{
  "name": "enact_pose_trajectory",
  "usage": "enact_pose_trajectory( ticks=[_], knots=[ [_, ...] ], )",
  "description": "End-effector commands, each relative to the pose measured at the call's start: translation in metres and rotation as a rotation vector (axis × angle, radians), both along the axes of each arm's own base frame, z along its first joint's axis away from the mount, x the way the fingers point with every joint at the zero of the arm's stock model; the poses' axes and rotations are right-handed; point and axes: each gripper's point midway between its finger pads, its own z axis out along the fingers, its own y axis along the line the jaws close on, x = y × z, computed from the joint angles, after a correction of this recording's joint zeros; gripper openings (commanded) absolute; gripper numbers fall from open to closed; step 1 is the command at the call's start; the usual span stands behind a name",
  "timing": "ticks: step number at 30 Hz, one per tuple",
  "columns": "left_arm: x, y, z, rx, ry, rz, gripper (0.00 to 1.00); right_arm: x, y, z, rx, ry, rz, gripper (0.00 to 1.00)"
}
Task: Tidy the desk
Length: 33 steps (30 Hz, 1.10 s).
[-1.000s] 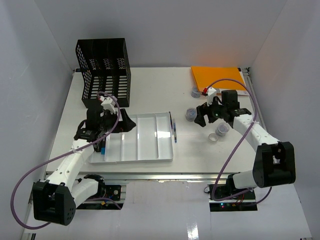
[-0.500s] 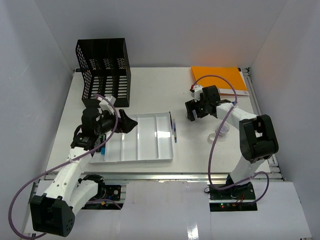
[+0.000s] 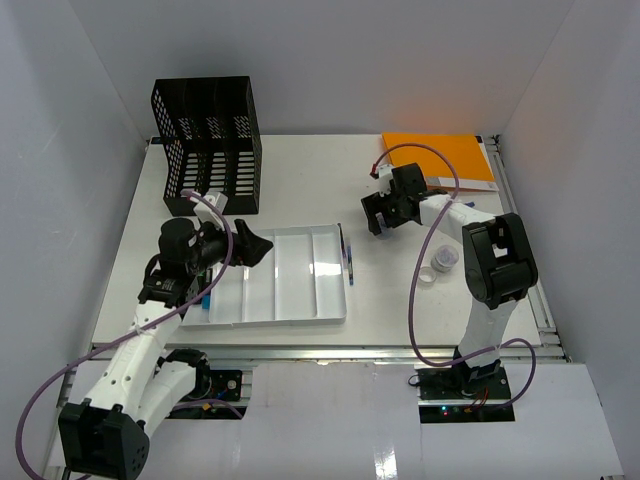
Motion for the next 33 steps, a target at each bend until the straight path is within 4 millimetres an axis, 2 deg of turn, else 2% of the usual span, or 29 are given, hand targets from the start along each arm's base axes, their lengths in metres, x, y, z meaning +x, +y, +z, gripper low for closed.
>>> enact_pose_trajectory(
  ticks=[1,8,10,12,14,15,18,19,22,25,27,29,33],
  knots=[
    [0.001,0.003,0.009,0.004,-0.051,0.013,0.98,0.013,0.005,0.011,-0.001,-0.035,0.005,0.86],
    [-0.002,0.004,0.017,-0.003,-0.085,0.016,0.98,0.015,0.006,0.021,-0.032,-0.078,0.075,0.5],
    [-0.003,0.004,0.021,-0.008,-0.104,0.016,0.98,0.016,0.007,0.031,-0.035,-0.108,0.097,0.4],
    [-0.006,0.005,0.027,-0.013,-0.136,0.02,0.98,0.016,0.015,0.052,-0.023,-0.154,0.142,0.3],
    [-0.007,0.006,0.033,-0.018,-0.164,0.027,0.98,0.013,0.026,0.077,0.005,-0.195,0.209,0.23],
    [-0.008,0.008,0.037,-0.02,-0.182,0.033,0.98,0.006,0.031,0.081,0.009,-0.187,0.256,0.23],
    [-0.011,0.014,0.047,-0.021,-0.229,0.073,0.98,-0.01,0.064,0.121,0.107,-0.222,0.423,0.17],
    [-0.011,0.016,0.05,-0.022,-0.245,0.086,0.98,-0.015,0.071,0.126,0.122,-0.218,0.457,0.16],
    [-0.016,0.024,0.063,-0.031,-0.317,0.129,0.98,-0.043,0.114,0.138,0.181,-0.186,0.611,0.13],
    [-0.022,0.031,0.074,-0.042,-0.376,0.167,0.98,-0.06,0.156,0.144,0.224,-0.17,0.74,0.12],
    [-0.023,0.034,0.078,-0.042,-0.394,0.185,0.98,-0.076,0.185,0.136,0.23,-0.137,0.811,0.12],
    [-0.024,0.035,0.08,-0.041,-0.401,0.189,0.98,-0.089,0.226,0.14,0.252,-0.133,0.894,0.12],
    [-0.025,0.039,0.085,-0.038,-0.423,0.21,0.98,-0.112,0.291,0.154,0.342,-0.131,1.005,0.12]
  ],
)
